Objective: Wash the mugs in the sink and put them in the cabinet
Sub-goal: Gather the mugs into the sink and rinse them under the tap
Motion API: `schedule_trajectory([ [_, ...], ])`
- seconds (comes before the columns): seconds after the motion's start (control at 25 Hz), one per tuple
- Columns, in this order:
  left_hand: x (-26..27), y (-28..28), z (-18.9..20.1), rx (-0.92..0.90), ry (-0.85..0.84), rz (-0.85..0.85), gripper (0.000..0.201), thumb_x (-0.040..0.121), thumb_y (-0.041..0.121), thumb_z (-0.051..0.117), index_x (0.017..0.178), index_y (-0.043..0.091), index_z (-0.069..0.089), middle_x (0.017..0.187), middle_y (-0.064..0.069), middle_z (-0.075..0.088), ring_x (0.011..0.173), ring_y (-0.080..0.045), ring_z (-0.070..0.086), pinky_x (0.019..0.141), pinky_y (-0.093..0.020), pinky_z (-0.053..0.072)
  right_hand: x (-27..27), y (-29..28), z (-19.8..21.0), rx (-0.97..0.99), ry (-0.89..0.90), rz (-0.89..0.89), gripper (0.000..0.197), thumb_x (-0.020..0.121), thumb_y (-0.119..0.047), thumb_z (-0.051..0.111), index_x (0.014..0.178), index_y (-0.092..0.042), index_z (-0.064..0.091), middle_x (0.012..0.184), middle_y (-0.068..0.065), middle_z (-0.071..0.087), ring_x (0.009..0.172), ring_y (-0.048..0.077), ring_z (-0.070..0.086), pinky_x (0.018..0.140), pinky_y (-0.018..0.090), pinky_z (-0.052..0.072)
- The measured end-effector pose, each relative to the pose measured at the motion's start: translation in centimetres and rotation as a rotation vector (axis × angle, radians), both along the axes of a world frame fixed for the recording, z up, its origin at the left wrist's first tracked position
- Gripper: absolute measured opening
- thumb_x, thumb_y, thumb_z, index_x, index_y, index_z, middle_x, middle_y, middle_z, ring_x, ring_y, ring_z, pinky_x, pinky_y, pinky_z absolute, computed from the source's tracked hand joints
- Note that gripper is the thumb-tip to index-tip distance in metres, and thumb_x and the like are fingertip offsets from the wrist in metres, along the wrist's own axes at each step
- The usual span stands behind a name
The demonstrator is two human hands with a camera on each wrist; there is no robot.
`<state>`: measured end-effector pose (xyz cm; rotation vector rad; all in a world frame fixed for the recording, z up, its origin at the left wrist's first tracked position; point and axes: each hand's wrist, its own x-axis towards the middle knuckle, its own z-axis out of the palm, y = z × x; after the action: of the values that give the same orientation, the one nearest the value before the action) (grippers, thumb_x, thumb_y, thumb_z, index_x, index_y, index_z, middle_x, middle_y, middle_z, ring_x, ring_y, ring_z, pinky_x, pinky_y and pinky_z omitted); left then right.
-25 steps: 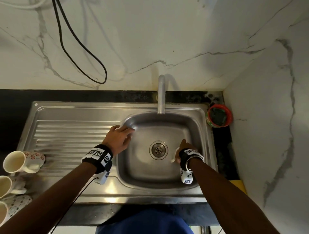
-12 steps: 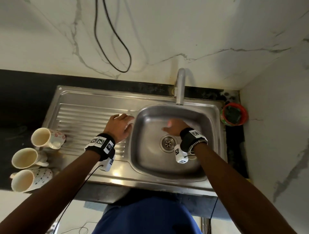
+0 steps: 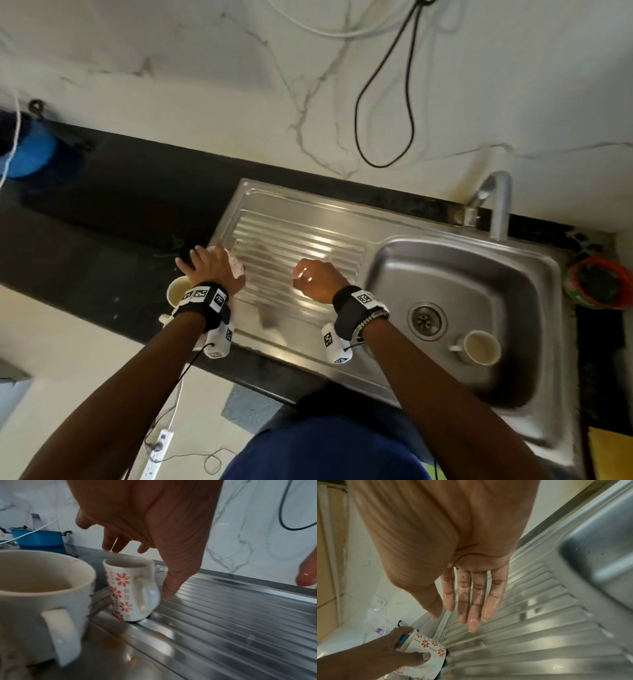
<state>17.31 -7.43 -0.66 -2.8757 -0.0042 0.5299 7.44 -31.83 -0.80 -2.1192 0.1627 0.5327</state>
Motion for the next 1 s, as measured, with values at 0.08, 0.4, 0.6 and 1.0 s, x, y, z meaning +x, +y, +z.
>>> schedule_trajectory([
  [0.08, 1.4, 1.5, 0.1, -0.076, 0.026, 0.024, 0.097, 0.081, 0.069, 0.063, 0.156, 0.02, 0.025, 0.153, -0.023, 0.04, 0.141, -0.044, 0.042, 0.12, -0.071, 0.008, 0.6, 1.8, -0.4, -0.006, 0.032, -0.001, 0.017, 0.094, -0.04, 0.069, 0.107, -0.029, 0.066, 0.104, -0.002, 0.074, 0.099, 0.021, 0.068, 0.093, 0.036, 0.054],
  [0.4, 3.1, -2.5, 2.7, -0.235, 0.002, -0.381, 0.078, 0.067, 0.067, 0.074, 0.13, 0.03, 0.048, 0.129, -0.007, 0.058, 0.114, -0.033, 0.062, 0.103, -0.05, 0.043, 0.6, 1.9, -0.5, -0.036, -0.003, -0.192, 0.02, 0.092, -0.04, 0.073, 0.108, -0.028, 0.067, 0.103, -0.003, 0.075, 0.094, 0.019, 0.07, 0.087, 0.031, 0.052],
  [0.6, 0.0, -13.9, 4.7, -0.521, 0.149, -1.036, 0.079, 0.064, 0.064, 0.074, 0.135, 0.041, 0.047, 0.131, 0.004, 0.06, 0.123, -0.02, 0.056, 0.115, -0.048, 0.035, -4.4, -4.1, 1.8, -0.021, -0.139, -0.382, 0.073, 0.078, -0.033, 0.089, 0.14, -0.029, 0.051, 0.135, -0.008, 0.063, 0.117, 0.008, 0.062, 0.104, 0.035, 0.052],
  [1.0, -9.8, -34.3, 6.3, -0.582, 0.313, -1.406, 0.08, 0.077, 0.064, 0.06, 0.149, 0.039, 0.037, 0.147, 0.006, 0.054, 0.126, -0.022, 0.058, 0.103, -0.04, 0.051, -16.4, -21.2, 1.7, -0.078, -0.13, -0.603, 0.076, 0.057, -0.021, 0.097, 0.116, -0.047, 0.058, 0.115, -0.023, 0.067, 0.103, -0.001, 0.063, 0.087, 0.017, 0.048],
])
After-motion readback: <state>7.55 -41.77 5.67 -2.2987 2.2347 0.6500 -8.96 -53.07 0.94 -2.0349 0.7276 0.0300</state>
